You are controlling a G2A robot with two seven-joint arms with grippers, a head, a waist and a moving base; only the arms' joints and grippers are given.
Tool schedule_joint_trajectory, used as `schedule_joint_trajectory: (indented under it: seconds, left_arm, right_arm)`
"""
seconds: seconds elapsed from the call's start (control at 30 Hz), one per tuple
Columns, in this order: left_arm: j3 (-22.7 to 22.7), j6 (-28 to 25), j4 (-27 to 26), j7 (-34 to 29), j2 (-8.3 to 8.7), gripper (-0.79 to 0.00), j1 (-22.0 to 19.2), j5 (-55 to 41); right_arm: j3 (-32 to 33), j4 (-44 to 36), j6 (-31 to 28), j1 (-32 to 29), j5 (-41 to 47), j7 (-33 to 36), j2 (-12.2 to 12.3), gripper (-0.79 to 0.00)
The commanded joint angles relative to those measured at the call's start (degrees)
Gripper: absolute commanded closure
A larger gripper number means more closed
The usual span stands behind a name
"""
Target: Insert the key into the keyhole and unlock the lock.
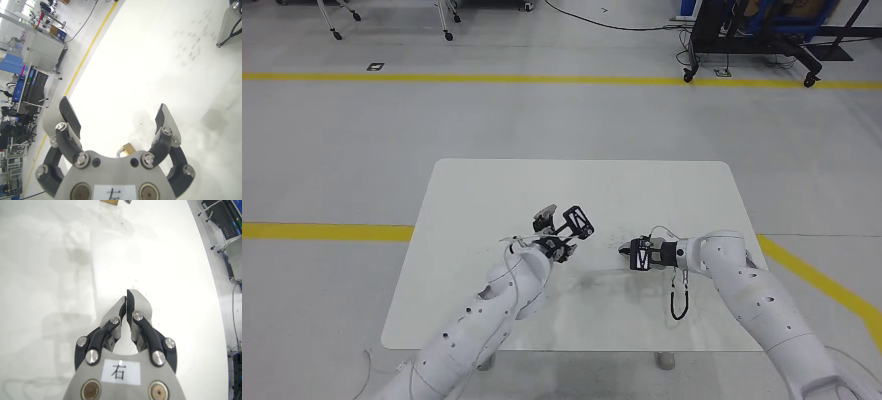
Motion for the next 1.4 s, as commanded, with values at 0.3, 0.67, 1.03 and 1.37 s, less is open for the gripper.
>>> schedule_joint_trajectory:
  seconds: [0.3, 0.67, 1.03, 1.37]
  left_arm:
    - [6.1, 2.7, 12.9, 1.9, -4.36, -0.785, -5.8, -2.2]
    - [6.6, 2.1, 17.0, 2.3, -6.0, -0.785, -6.4, -2.3]
    - [6.4, 1.6, 17.6, 1.9, -7.02, -0.785, -6.4, -0.5]
    - [3.6, 2.3, 14.8, 2.4, -6.88, -0.785, -5.6, 1.6]
  right_arm:
    - [0.0, 0.0, 0.0, 0.0, 0.0, 0.0, 0.0, 0.0]
    - [-0.2, -0.6, 0.9, -0.7, 1.2, 0.6, -0.1, 0.0]
    - [2.3, -2.7, -1.1, -2.7, 4.7, -7.1, 1.6, 0.0]
    - [3.6, 0.8, -5.2, -2.3, 6.7, -17.7, 3.3, 0.0]
